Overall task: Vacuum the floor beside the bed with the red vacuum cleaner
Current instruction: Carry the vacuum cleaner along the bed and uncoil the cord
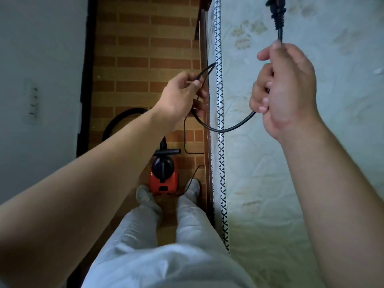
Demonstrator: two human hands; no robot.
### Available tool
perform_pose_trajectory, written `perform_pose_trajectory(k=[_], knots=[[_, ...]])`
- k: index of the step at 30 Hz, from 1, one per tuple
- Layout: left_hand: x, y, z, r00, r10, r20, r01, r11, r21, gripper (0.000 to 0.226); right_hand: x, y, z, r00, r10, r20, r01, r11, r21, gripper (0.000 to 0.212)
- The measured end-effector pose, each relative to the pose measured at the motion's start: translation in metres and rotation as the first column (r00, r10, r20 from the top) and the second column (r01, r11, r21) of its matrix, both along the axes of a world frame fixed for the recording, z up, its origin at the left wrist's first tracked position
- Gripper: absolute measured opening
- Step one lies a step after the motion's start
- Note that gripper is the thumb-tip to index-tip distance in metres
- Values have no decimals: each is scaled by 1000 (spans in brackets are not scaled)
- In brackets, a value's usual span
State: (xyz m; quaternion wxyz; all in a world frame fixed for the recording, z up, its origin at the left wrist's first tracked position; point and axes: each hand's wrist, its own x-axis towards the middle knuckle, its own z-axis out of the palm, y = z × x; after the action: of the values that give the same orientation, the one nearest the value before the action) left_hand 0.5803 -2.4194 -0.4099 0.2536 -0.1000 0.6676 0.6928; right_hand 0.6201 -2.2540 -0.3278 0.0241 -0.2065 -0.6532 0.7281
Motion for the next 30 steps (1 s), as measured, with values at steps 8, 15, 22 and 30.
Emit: perform_pose_trajectory(k=[8,15,22,30], knots=[[-2,-13,96,995,33,-98,-33,999,-1,24,-1,-10,96,983,36,-181,-48,997,-60,36],[29,-29,78,993,-76,90,88,987,-137,20,13,-20,113,978,131,-164,-142,988,-55,38],[93,-45,51,954,-204,218,237,962,-136,18,36,-34,93,982,182,-48,-185,980,-70,37],[175,-92,40,912,-323,251,350,934,-68,21,125,-65,62,993,97,71,-98,995,19,36]])
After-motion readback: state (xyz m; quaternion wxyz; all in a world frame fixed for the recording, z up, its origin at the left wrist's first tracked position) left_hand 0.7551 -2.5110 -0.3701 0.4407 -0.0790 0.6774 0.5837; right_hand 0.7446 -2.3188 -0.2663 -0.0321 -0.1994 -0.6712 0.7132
